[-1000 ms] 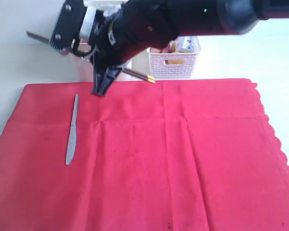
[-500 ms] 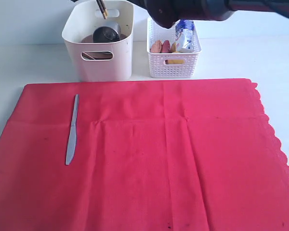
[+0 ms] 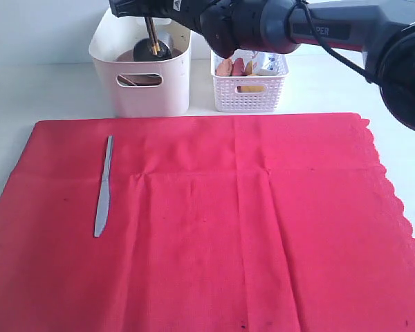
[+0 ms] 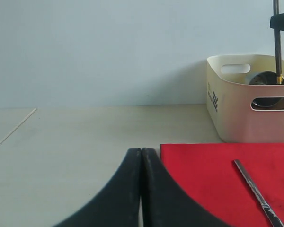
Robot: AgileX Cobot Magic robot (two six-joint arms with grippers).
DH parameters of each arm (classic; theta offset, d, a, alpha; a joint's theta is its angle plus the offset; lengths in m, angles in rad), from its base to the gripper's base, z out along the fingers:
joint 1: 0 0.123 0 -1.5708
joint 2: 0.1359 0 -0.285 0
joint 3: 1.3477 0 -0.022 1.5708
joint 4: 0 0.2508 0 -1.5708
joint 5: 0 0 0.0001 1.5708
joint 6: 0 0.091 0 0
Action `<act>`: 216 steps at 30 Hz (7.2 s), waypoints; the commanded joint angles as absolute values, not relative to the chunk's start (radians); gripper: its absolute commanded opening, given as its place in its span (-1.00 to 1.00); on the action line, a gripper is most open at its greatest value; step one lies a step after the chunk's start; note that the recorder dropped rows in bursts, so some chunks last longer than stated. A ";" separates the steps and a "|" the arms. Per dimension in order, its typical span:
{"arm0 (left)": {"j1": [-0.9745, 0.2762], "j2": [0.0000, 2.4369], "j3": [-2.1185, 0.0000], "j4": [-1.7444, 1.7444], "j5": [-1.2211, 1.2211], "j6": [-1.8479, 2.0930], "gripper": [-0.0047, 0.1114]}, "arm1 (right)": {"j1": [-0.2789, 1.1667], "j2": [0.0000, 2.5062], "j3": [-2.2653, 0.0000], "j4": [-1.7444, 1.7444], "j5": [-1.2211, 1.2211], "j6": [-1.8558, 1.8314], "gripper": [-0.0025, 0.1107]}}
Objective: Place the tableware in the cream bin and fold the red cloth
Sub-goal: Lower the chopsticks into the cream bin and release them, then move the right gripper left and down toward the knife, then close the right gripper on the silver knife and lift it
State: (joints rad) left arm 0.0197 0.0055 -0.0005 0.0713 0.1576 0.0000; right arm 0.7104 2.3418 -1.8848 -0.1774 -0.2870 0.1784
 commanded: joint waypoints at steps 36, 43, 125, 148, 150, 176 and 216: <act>0.022 0.000 0.000 0.074 0.155 0.000 -0.92 | 0.709 2.293 -1.895 -0.077 -0.162 0.056 0.17; 0.022 0.000 0.000 0.074 0.155 0.000 -0.92 | 0.709 2.177 -1.895 -0.077 0.109 0.056 0.16; 0.022 0.000 0.000 0.074 0.155 0.000 -0.92 | 1.018 2.442 -1.892 0.086 0.629 -0.112 0.15; 0.022 0.000 0.000 0.074 0.155 0.000 -0.92 | 1.023 2.435 -1.892 0.090 0.717 -0.274 -0.74; 0.022 0.000 0.000 0.074 0.155 0.000 -0.92 | 1.023 2.432 -1.892 0.088 0.724 -0.292 -0.89; 0.022 0.000 0.000 0.074 0.155 0.000 -0.92 | 1.023 2.320 -1.892 0.072 0.849 -0.342 -0.96; 0.022 0.000 0.000 0.074 0.155 0.000 -0.92 | 1.034 2.387 -1.904 -0.088 0.812 -0.288 -0.96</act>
State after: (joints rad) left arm 0.0197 0.0055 -0.0005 0.0713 0.1576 0.0000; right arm 1.0352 2.4059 -1.9078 -0.0781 0.8351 -0.2887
